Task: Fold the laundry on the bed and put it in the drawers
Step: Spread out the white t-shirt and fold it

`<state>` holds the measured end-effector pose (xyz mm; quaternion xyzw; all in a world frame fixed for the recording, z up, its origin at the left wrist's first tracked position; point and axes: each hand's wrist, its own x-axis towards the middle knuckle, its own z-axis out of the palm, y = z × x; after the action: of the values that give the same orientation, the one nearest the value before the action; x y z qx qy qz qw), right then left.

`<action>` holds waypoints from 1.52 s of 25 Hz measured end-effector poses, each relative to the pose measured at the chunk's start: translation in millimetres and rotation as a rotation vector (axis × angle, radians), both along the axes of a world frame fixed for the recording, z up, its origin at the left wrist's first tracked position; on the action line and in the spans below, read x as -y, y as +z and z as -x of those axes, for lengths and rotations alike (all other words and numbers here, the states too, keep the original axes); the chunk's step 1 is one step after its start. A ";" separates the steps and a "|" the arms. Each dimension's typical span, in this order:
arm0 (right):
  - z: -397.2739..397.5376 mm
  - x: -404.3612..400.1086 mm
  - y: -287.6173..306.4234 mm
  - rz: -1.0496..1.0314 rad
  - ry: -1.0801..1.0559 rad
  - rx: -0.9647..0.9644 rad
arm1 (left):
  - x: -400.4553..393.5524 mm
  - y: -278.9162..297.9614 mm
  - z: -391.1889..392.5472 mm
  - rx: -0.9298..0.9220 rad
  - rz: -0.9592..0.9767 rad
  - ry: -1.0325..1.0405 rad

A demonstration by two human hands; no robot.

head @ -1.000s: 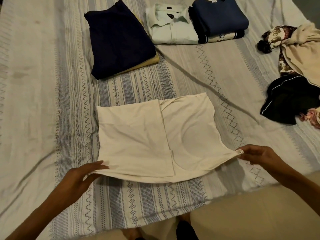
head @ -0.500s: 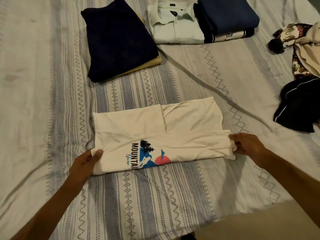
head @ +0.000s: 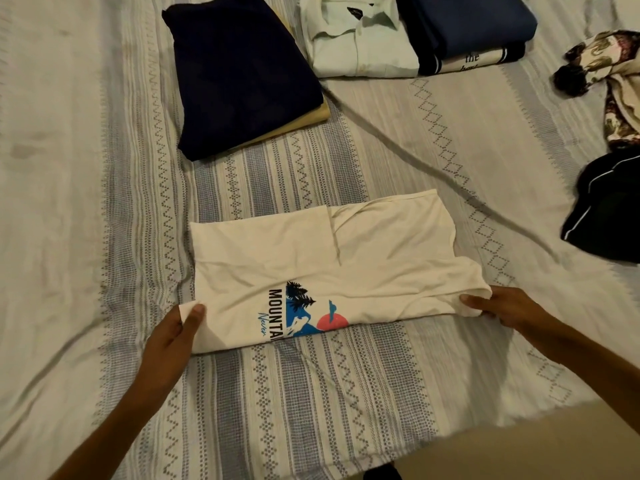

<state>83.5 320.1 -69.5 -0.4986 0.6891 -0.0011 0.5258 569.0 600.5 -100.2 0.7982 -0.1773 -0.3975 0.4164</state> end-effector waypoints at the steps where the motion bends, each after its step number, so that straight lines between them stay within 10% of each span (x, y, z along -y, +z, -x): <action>1: -1.9 -0.3 1.8 0.008 0.025 0.001 | -2.0 -2.0 1.5 0.034 -0.015 -0.017; 14: 27.5 -12.7 6.9 -0.155 -0.057 0.074 | -26.0 9.7 4.8 0.092 -0.075 -0.098; 19: 13.0 13.4 12.8 0.173 -0.114 -0.061 | -13.3 19.3 -7.3 0.204 -0.155 -0.130; 23: -35.1 61.5 17.0 0.576 0.271 -0.178 | 40.7 27.8 -46.1 0.387 -0.093 -0.209; 29: -99.3 139.2 -26.7 0.581 0.735 -0.352 | 145.4 -4.9 -102.2 0.608 -0.264 -0.606; 38: -101.5 155.2 -4.0 0.576 0.439 -0.115 | 153.0 21.7 -95.5 0.496 -0.130 -0.546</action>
<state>185.1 164.9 -73.5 -0.7614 0.5657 -0.0542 0.3119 664.5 447.5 -78.5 0.8183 -0.4536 -0.2988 0.1878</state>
